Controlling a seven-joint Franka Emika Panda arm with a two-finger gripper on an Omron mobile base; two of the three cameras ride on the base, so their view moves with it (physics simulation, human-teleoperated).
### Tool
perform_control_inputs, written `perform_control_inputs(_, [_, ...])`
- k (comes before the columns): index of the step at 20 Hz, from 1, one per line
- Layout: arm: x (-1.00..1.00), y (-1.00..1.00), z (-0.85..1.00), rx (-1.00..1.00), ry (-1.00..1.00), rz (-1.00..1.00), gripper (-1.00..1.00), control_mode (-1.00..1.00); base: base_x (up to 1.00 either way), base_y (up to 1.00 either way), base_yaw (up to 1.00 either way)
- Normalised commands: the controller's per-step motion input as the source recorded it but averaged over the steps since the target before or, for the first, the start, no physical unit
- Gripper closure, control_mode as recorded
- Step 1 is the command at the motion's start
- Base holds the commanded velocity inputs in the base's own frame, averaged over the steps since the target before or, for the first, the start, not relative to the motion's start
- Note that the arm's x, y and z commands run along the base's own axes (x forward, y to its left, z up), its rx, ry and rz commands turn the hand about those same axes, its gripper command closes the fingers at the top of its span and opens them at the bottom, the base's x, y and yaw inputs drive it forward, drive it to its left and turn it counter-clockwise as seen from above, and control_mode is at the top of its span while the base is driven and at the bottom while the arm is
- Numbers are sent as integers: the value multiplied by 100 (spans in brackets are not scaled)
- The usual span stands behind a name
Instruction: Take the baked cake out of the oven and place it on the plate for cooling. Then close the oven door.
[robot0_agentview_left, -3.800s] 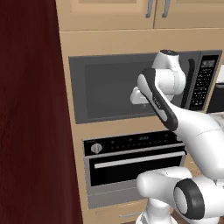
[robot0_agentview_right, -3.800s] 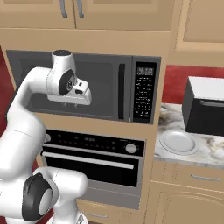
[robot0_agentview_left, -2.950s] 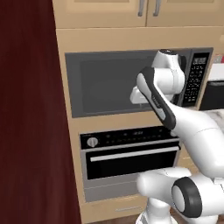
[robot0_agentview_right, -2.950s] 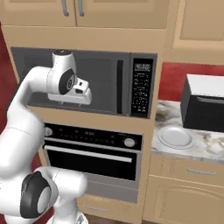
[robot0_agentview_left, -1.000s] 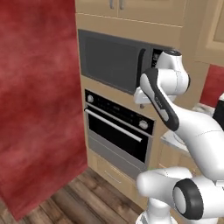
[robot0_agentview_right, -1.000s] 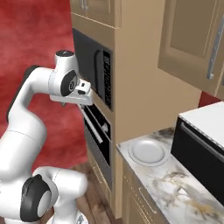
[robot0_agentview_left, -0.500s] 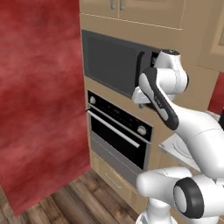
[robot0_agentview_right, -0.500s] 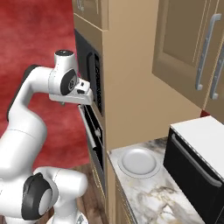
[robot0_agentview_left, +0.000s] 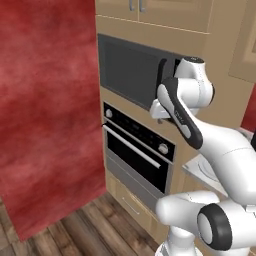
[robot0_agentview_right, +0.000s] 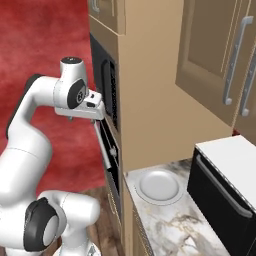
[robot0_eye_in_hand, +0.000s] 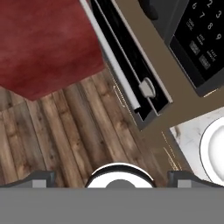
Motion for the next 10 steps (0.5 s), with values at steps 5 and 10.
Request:
perform_control_inputs(5, [0,0,0,0,0,0,-100,100,-2,-48,15])
perform_control_inputs(10, [0,0,0,0,0,0,-100,100,-1,-5,2])
